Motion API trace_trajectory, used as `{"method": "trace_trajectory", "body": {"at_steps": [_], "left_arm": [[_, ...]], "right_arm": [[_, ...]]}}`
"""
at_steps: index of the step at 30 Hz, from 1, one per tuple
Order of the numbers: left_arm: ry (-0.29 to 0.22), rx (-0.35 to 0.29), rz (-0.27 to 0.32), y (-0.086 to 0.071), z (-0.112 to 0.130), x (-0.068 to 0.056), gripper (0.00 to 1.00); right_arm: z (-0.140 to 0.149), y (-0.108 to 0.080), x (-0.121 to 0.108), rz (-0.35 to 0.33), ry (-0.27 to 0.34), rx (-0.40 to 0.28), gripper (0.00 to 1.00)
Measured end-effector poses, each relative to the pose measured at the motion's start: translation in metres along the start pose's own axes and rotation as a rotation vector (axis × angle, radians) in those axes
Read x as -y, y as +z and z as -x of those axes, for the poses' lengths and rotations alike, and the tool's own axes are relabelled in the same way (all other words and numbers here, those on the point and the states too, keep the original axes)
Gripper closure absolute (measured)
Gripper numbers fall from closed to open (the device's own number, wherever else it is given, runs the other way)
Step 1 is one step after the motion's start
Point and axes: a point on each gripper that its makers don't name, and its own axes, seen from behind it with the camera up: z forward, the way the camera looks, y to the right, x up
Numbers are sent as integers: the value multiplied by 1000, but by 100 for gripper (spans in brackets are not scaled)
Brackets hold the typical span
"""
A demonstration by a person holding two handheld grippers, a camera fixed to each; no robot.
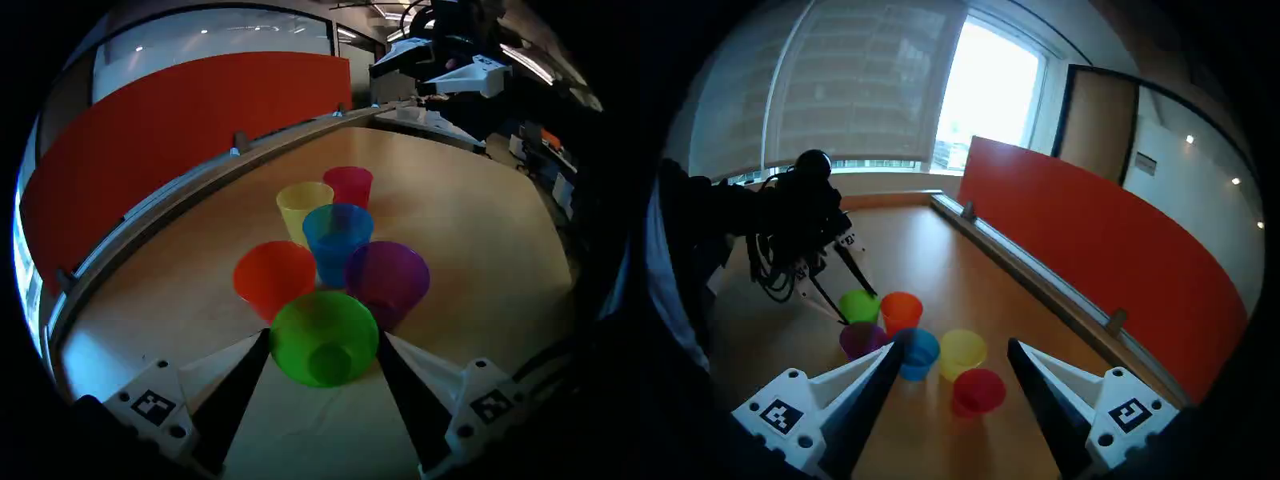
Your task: Pour water
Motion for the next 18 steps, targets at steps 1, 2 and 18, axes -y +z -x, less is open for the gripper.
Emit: {"method": "trace_trajectory", "body": {"at_steps": [1,2,18], "left_arm": [[0,0,0,1,0,0,7],[0,1,0,1,0,0,7],[-23,-11,-3,5,-1,-2,9]], "right_arm": [[0,0,0,0,0,0,0],[0,0,0,1,0,0,0],[2,0,-1,4,1,-2,0]]}}
